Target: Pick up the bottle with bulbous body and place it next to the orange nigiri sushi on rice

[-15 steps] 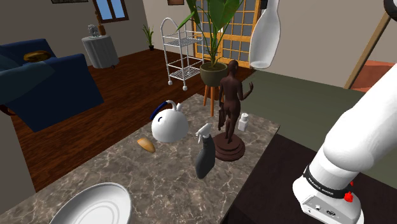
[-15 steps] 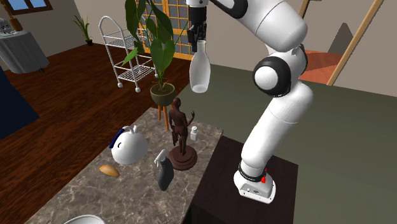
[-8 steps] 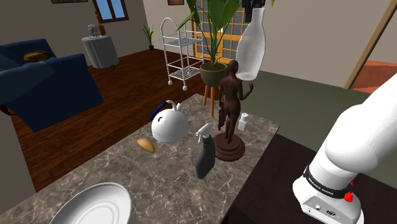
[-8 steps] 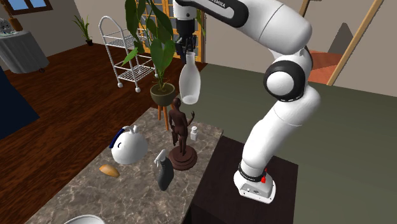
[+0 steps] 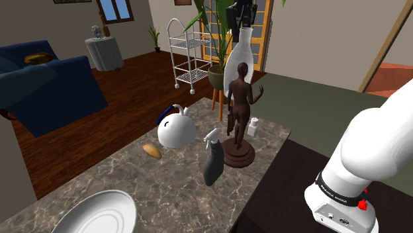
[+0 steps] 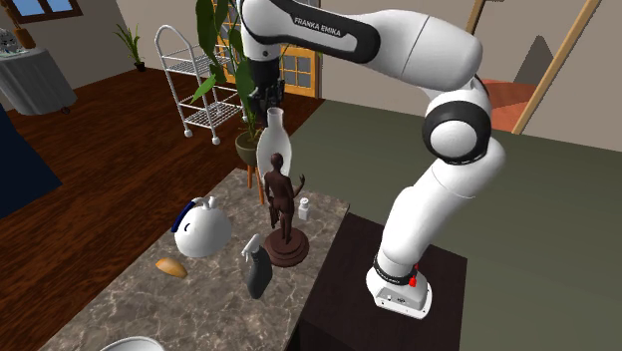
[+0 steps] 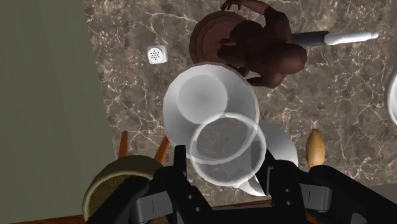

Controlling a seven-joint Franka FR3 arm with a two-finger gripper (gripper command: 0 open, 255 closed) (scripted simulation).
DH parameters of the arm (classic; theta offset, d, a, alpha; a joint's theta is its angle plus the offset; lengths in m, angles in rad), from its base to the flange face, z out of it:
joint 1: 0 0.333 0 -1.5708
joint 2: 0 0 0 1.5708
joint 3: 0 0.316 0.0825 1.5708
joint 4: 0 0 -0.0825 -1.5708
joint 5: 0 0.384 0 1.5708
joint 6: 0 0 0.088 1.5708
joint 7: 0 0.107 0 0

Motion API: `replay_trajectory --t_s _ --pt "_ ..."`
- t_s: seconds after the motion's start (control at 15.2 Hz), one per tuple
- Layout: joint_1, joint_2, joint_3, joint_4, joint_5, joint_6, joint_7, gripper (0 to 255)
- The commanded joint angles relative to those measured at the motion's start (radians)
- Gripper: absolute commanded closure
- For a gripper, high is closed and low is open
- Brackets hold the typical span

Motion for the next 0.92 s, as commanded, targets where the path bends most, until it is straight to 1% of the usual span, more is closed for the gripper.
replay_trajectory --t_s 0.0,0.4,0.86 --pt "0.014 0.005 0.028 -0.028 0.008 0.036 0.044 255" --pt "0.059 0.046 0.112 -0.085 0.027 0.138 0.168 255" --pt "0.112 0.144 0.205 -0.094 0.030 0.248 0.311 255"
